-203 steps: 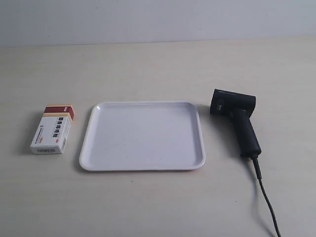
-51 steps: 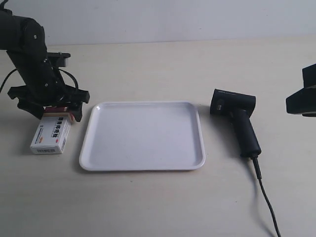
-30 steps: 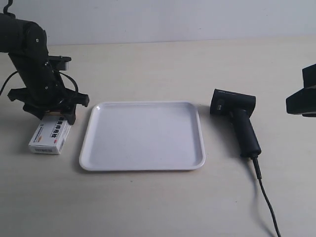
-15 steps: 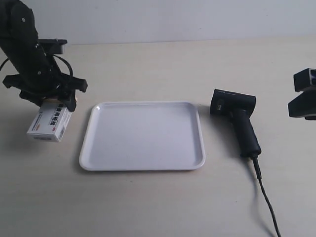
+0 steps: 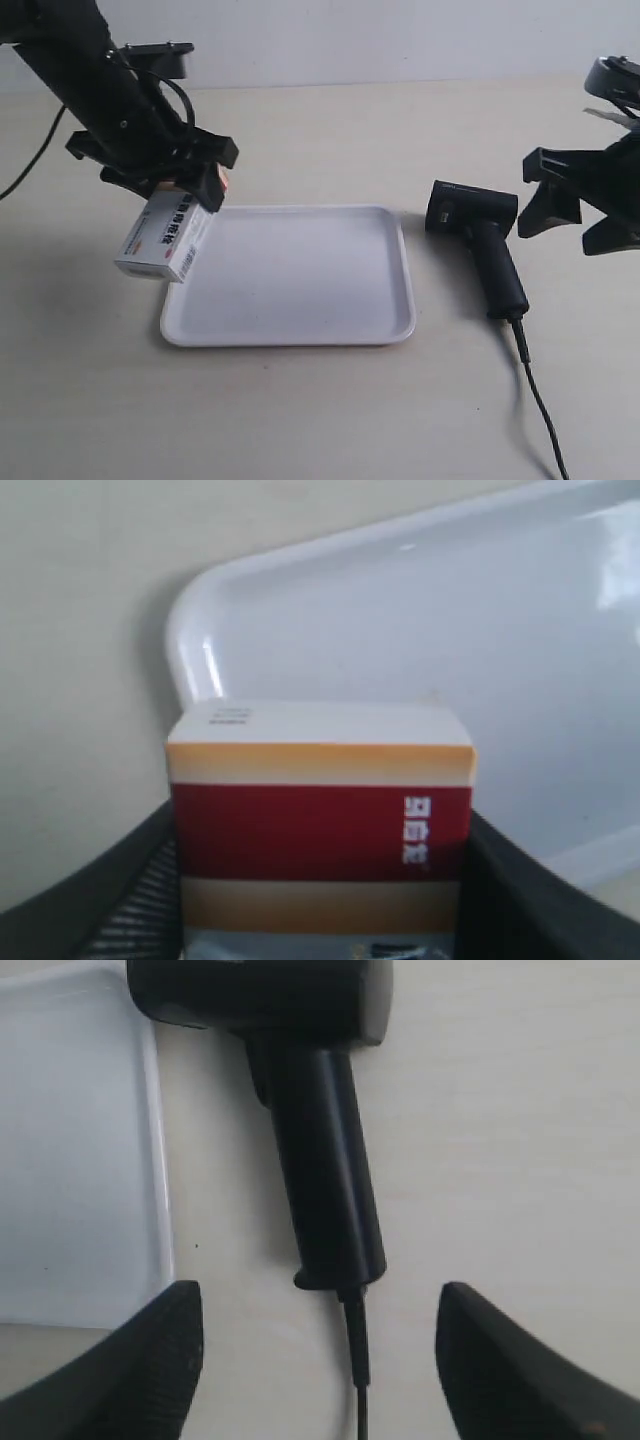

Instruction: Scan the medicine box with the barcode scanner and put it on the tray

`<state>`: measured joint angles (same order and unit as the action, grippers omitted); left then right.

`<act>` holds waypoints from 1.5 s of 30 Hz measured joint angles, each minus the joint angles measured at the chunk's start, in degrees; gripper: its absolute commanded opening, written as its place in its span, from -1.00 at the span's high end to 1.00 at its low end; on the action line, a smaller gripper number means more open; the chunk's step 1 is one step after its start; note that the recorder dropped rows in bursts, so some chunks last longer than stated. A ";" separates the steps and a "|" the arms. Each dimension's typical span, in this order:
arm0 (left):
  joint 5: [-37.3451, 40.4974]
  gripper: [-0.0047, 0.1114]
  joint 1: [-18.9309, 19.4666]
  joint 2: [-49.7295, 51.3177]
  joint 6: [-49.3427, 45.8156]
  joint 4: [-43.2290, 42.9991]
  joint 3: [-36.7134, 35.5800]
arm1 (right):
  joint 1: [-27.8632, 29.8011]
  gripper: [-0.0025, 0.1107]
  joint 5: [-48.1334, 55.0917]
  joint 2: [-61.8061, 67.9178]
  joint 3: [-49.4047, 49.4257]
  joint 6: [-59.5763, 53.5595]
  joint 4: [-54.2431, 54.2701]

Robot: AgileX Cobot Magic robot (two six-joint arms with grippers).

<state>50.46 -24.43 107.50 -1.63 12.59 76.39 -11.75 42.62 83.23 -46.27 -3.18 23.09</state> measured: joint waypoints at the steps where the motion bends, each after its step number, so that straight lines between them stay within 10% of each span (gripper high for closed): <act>1: 0.00 0.92 -1.03 0.00 0.32 0.00 0.00 | 0.00 -0.18 0.00 1.66 -1.08 -0.93 1.02; 45: -0.57 0.92 -3.05 0.10 1.63 -0.85 0.00 | -5.04 -0.27 -5.16 23.72 -12.66 2.74 -3.75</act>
<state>49.89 -27.48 107.60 0.00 11.74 76.39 -16.79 37.46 106.95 -58.93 -0.43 19.34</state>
